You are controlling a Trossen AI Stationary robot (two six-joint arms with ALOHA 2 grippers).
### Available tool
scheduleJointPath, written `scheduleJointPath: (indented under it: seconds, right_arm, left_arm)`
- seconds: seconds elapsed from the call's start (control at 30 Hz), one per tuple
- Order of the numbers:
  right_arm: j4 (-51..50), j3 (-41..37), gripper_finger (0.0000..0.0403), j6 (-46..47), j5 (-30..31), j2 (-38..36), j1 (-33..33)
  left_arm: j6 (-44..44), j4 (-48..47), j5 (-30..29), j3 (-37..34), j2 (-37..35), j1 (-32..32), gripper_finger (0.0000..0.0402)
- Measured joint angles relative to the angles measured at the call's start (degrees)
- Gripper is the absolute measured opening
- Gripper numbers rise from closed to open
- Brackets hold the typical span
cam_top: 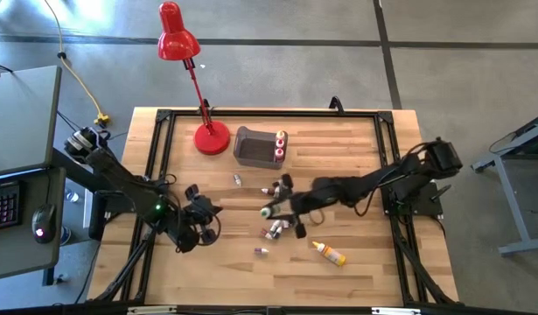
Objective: Pick & Place food coloring
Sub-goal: Put the large green food coloring bottle into the bin
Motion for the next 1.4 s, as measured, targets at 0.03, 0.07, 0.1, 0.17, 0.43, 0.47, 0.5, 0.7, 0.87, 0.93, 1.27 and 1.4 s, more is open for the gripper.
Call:
scheduleJointPath:
  seconds: [0.03,0.07,0.1,0.17,0.43,0.47,0.5,0.7,0.87,0.93,1.27,1.4]
  right_arm:
    - [6.79,-2.91,0.0151,1.29,1.0,0.62,-0.35]
    - [12.84,-5.36,0.0151,2.62,2.33,1.13,-0.58]
    - [17.45,-7.99,0.0151,3.79,3.73,1.45,-0.79]
    - [23.58,-11.92,0.015,5.71,6.19,1.84,-1.15]
    - [28.22,-15.89,0.0153,6.25,6.37,1.84,-1.53]
    - [28.43,-15.54,0.0154,5.76,5.89,1.84,-1.55]
    - [28.45,-15.16,0.0155,4.92,5.37,1.82,-1.57]
    - [28.37,-13.61,0.0152,2.24,4.83,1.82,-1.55]
    - [28.18,-12.08,0.0154,5.5,9.55,1.84,-1.55]
    - [26.65,-11.09,0.0156,7.81,12.95,1.84,-1.55]
    - [11.04,-4.69,0.015,8.79,14.28,1.84,-1.57]
    - [11.48,-3.97,0.0155,6.41,14.12,1.84,-1.57]
  left_arm:
    - [1.76,0.34,0.31,0.0,0.0,0.86,0.0013]
    - [3.83,0.93,0.96,0.0,0.0,1.94,0.0021]
    - [6.06,1.85,1.34,0.0,0.0,3.06,0.0031]
    - [10.53,4.51,1.73,0.02,0.0,5.46,0.0056]
    - [26.92,27.0,10.83,0.02,0.0,16.58,0.0155]
    - [29.7,31.05,12.95,0.02,0.0,17.58,0.016]
    - [32.52,35.08,15.27,0.02,0.0,18.41,0.0164]
    - [42.13,49.8,21.87,0.04,0.0,22.14,0.0166]
    - [45.29,50.93,25.16,0.04,0.33,24.7,0.0165]
    - [46.27,52.69,27.5,0.04,1.79,25.69,0.0165]
    - [49.54,56.29,31.59,2.37,7.34,28.71,0.0165]
    - [49.53,56.79,32.39,3.2,8.32,28.7,0.0165]
